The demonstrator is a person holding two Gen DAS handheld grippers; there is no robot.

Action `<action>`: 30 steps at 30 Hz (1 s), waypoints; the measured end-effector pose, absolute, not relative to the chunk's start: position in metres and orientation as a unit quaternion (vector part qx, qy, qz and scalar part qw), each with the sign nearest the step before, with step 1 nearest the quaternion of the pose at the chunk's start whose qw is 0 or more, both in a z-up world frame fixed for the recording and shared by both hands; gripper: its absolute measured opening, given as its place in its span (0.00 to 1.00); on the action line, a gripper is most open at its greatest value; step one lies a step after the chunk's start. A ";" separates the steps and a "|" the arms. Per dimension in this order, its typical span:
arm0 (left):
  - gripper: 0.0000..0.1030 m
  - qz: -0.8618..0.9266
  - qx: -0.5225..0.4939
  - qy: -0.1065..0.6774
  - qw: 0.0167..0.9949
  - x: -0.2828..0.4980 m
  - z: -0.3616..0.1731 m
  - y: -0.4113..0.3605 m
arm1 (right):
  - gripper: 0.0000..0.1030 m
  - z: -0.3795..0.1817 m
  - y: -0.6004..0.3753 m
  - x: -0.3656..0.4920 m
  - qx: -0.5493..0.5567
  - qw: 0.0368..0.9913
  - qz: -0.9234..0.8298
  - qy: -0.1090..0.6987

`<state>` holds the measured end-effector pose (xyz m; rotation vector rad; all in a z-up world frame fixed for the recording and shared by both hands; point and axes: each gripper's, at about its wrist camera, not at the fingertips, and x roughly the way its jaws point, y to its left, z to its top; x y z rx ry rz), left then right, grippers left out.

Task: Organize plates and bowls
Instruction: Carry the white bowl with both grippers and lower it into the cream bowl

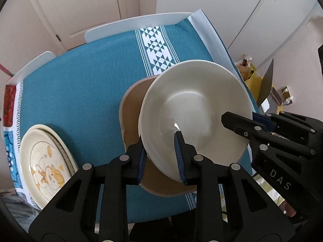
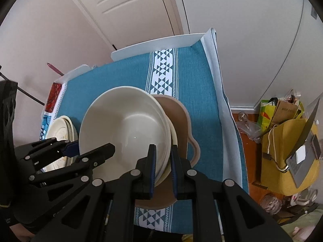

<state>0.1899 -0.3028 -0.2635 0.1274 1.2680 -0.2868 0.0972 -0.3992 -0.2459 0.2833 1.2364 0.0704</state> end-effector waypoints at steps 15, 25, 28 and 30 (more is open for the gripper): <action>0.23 -0.108 0.130 0.577 0.799 0.185 -0.270 -0.316 | 0.12 -0.247 -0.398 0.097 0.125 0.800 0.035 0.585; 0.23 -0.103 0.135 0.576 0.799 0.185 -0.272 -0.316 | 0.12 -0.247 -0.398 0.096 0.125 0.798 0.038 0.588; 0.23 -0.106 0.121 0.577 0.801 0.185 -0.271 -0.312 | 0.12 -0.246 -0.398 0.094 0.127 0.800 0.040 0.586; 0.23 -0.105 0.113 0.569 0.808 0.183 -0.266 -0.308 | 0.12 -0.244 -0.400 0.091 0.132 0.803 0.043 0.580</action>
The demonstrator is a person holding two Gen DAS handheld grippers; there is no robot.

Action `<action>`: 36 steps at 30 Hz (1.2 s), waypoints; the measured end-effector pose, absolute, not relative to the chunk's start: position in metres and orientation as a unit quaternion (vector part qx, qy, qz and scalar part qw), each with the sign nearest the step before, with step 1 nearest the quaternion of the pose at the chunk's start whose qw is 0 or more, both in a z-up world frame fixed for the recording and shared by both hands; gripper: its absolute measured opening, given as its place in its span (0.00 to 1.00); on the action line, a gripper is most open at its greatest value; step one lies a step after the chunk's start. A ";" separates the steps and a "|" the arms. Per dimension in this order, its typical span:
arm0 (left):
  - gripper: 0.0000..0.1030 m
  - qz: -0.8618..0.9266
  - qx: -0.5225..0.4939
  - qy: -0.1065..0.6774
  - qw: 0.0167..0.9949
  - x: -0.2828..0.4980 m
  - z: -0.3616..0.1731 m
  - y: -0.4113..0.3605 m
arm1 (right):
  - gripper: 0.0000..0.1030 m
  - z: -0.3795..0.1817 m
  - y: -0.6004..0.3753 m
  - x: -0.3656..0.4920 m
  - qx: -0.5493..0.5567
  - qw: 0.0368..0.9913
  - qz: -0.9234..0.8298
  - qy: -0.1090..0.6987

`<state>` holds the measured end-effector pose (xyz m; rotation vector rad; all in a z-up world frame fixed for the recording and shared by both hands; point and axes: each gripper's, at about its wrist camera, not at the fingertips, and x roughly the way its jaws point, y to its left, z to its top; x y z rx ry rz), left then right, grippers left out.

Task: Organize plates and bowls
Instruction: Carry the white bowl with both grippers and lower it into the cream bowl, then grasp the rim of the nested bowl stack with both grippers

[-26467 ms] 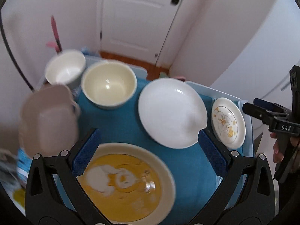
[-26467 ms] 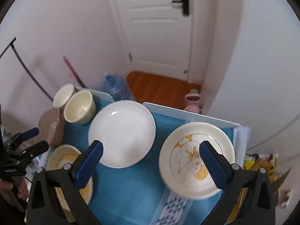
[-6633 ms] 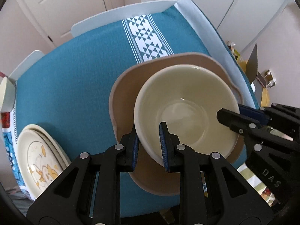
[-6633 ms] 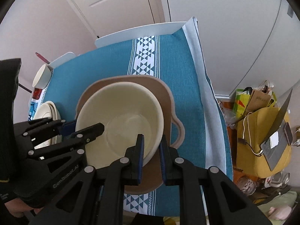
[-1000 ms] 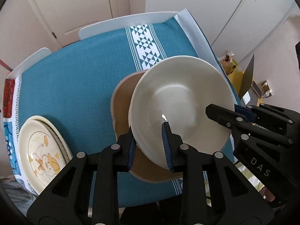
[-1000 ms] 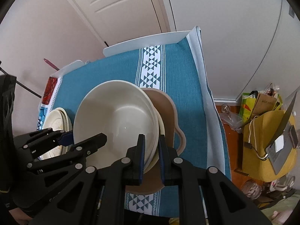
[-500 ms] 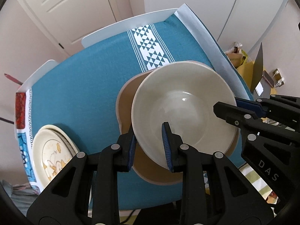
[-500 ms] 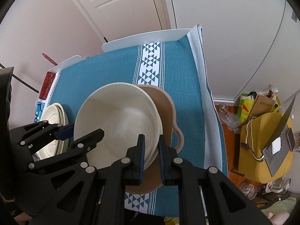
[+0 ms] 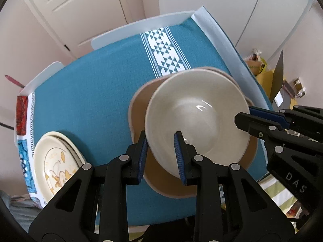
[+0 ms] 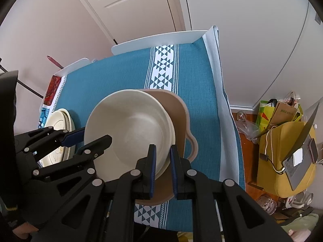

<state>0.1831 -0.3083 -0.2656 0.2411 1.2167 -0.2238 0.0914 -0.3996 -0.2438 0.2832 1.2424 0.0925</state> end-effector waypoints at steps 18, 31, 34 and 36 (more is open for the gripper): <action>1.00 -0.086 0.075 0.400 0.909 0.137 -0.145 -0.252 | 0.94 -0.141 -0.413 0.057 0.141 0.888 0.027 0.437; 1.00 -0.125 0.032 0.529 0.839 0.135 -0.218 -0.219 | 0.99 -0.184 -0.418 0.040 0.106 0.837 -0.053 0.535; 0.99 -0.137 0.048 0.551 0.822 0.145 -0.242 -0.229 | 0.99 -0.207 -0.417 0.040 0.090 0.818 -0.057 0.565; 0.93 -0.143 0.052 0.565 0.811 0.150 -0.254 -0.235 | 0.99 -0.219 -0.414 0.043 0.073 0.809 -0.058 0.580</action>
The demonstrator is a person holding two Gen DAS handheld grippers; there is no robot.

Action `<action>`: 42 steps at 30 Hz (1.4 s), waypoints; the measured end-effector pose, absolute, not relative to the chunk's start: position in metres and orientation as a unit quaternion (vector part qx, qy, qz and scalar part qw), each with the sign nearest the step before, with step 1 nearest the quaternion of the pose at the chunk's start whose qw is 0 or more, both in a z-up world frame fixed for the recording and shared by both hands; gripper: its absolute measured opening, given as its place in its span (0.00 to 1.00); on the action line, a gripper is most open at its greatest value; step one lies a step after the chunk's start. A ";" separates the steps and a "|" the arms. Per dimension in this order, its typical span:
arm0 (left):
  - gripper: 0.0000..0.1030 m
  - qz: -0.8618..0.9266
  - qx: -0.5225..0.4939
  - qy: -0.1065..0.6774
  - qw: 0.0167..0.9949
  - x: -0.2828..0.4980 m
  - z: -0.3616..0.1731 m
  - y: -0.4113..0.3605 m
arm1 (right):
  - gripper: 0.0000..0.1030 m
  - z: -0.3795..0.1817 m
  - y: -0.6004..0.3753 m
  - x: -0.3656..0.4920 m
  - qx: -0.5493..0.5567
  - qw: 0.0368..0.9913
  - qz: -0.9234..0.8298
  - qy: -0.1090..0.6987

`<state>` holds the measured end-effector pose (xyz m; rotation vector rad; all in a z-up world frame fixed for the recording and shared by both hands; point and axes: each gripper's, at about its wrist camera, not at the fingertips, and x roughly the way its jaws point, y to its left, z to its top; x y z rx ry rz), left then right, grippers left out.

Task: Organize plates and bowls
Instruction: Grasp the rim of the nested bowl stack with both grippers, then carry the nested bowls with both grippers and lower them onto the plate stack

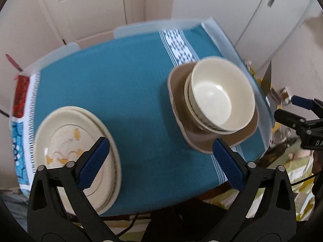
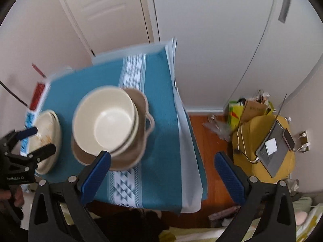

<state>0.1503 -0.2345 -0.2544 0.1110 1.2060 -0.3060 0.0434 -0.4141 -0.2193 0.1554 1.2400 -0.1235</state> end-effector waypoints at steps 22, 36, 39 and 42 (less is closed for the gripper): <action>0.28 -0.172 0.071 0.605 0.774 0.180 -0.319 -0.270 | 0.36 -0.292 -0.401 0.090 0.022 0.770 0.039 0.636; 0.09 -0.176 0.077 0.591 0.784 0.173 -0.321 -0.279 | 0.09 -0.307 -0.392 0.090 0.044 0.787 0.090 0.609; 0.08 -0.173 0.084 0.589 0.785 0.172 -0.320 -0.278 | 0.09 -0.307 -0.394 0.090 0.042 0.787 0.098 0.608; 0.09 -0.167 0.091 0.585 0.788 0.169 -0.317 -0.278 | 0.09 -0.304 -0.392 0.091 0.036 0.789 0.102 0.605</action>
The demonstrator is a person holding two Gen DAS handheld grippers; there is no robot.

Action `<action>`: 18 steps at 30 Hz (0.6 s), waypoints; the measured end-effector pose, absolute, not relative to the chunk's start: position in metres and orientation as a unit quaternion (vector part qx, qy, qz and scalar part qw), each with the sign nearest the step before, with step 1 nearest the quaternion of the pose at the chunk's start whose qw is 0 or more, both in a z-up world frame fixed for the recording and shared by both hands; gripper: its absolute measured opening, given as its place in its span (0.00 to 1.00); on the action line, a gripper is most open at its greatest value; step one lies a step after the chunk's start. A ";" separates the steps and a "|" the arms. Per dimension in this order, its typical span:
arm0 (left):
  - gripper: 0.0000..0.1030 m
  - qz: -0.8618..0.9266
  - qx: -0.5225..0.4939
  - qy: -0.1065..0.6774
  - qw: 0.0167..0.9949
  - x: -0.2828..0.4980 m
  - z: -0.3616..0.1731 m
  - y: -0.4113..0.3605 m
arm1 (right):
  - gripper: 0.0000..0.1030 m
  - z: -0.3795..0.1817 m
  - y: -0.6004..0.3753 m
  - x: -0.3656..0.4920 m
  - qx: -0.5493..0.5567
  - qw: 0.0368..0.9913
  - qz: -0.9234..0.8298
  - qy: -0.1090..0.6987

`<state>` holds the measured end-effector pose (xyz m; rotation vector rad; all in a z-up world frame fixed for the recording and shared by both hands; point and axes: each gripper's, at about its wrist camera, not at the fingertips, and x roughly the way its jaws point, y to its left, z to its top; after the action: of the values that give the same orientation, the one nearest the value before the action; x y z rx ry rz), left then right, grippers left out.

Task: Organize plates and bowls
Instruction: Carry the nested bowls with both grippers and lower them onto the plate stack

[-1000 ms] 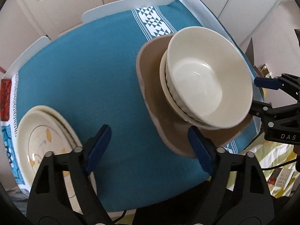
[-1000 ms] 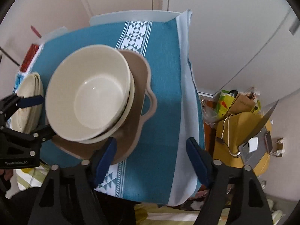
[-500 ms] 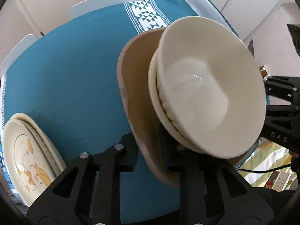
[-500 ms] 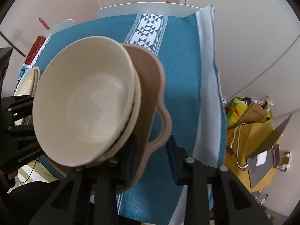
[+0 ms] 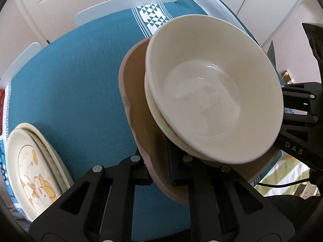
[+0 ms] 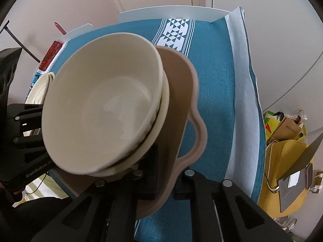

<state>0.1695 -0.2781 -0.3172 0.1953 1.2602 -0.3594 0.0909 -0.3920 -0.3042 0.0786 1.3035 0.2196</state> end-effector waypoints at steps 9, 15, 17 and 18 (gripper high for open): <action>0.09 -0.153 0.090 0.558 0.811 0.162 -0.303 -0.274 | 0.09 -0.289 -0.387 0.088 0.022 0.816 0.101 0.569; 0.08 -0.143 0.093 0.529 0.831 0.157 -0.275 -0.264 | 0.09 -0.267 -0.379 0.087 0.018 0.832 0.103 0.545; 0.08 -0.138 0.089 0.520 0.838 0.155 -0.260 -0.256 | 0.09 -0.254 -0.374 0.088 0.019 0.836 0.104 0.538; 0.08 -0.135 0.089 0.517 0.841 0.152 -0.253 -0.252 | 0.09 -0.247 -0.371 0.089 0.019 0.838 0.106 0.535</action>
<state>0.1522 -0.2518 -0.2535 0.1879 1.0917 -0.2857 0.0886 -0.3710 -0.2474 0.0401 1.1317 0.2241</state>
